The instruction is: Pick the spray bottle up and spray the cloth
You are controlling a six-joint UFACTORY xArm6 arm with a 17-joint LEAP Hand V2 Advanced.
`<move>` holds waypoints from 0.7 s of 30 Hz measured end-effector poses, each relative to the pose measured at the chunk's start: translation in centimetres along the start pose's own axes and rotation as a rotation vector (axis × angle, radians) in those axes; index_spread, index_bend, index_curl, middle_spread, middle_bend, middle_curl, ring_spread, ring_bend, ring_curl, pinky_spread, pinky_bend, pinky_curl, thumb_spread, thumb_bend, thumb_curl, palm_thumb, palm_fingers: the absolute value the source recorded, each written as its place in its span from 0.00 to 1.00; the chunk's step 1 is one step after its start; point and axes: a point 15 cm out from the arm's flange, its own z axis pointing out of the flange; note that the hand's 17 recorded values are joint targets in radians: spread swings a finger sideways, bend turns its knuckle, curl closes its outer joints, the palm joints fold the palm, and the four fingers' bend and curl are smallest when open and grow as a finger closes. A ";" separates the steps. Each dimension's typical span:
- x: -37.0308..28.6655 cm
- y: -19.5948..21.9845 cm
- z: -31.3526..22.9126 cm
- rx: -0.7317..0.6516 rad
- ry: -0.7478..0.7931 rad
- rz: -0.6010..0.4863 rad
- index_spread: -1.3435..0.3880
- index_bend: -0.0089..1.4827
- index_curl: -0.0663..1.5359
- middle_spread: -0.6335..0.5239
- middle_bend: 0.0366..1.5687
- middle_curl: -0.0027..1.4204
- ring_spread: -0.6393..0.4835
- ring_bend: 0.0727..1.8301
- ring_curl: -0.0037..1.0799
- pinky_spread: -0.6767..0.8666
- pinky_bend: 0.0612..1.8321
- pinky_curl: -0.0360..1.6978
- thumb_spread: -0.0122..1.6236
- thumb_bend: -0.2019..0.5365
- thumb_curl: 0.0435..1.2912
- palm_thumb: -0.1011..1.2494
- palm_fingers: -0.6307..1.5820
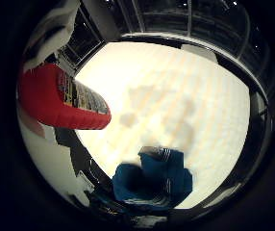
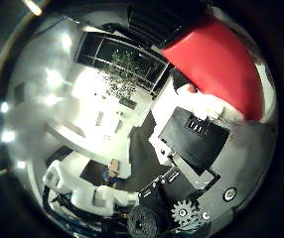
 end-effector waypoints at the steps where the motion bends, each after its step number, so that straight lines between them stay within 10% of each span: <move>1: 0.3 0.2 0.4 -0.005 -0.002 0.004 0.65 0.76 0.55 0.46 0.89 0.48 0.41 0.79 0.63 0.36 0.56 0.83 0.37 0.25 0.72 0.84 0.81; 21: 2.9 6.8 10.6 -0.177 -0.045 -0.053 0.65 0.78 0.53 0.46 0.88 0.48 0.41 0.79 0.63 0.36 0.55 0.84 0.37 0.25 0.74 0.83 0.81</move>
